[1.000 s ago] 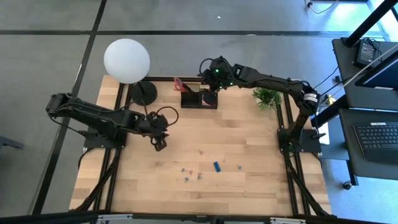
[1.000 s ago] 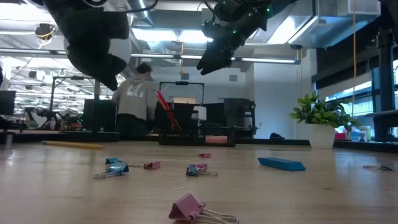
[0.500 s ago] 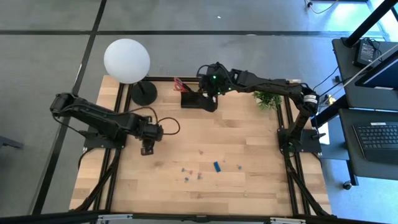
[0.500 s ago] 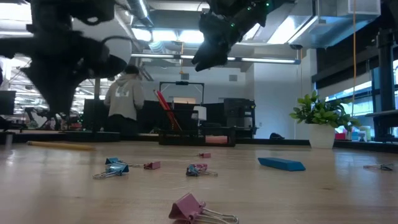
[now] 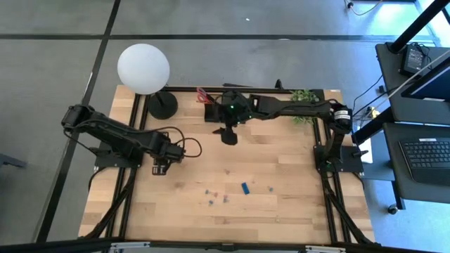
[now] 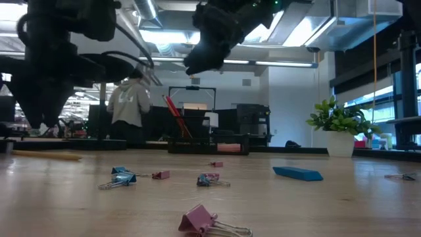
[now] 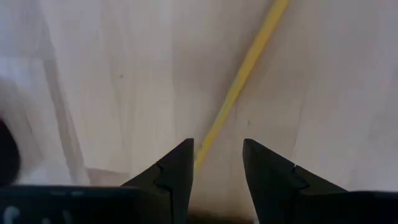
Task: Pick and place office supplies into organizer
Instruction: Put the yellow pencil into the black desk organizer
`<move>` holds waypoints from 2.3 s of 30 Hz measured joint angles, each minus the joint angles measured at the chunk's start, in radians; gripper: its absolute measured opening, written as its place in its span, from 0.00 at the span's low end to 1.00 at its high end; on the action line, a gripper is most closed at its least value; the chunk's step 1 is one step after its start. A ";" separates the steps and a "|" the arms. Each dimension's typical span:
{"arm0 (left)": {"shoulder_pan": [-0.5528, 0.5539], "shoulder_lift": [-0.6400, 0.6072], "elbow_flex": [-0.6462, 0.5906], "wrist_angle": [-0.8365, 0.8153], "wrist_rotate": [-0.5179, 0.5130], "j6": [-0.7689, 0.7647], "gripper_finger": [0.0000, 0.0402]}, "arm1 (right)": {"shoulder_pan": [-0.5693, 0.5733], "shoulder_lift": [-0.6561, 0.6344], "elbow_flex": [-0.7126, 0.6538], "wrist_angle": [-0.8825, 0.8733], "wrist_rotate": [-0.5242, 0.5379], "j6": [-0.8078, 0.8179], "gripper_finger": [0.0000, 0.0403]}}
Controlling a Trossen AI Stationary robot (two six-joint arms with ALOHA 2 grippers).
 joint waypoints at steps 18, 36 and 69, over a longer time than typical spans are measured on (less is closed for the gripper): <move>-0.072 0.120 0.000 0.002 0.092 0.020 0.33 | 0.035 0.016 0.001 -0.066 0.030 0.059 0.60; -0.200 0.293 0.006 0.161 0.144 -0.042 0.30 | 0.058 0.037 0.001 -0.056 0.031 0.057 0.60; -0.048 0.310 0.069 0.481 0.187 -0.167 0.04 | 0.006 0.035 0.001 -0.371 0.134 0.017 0.60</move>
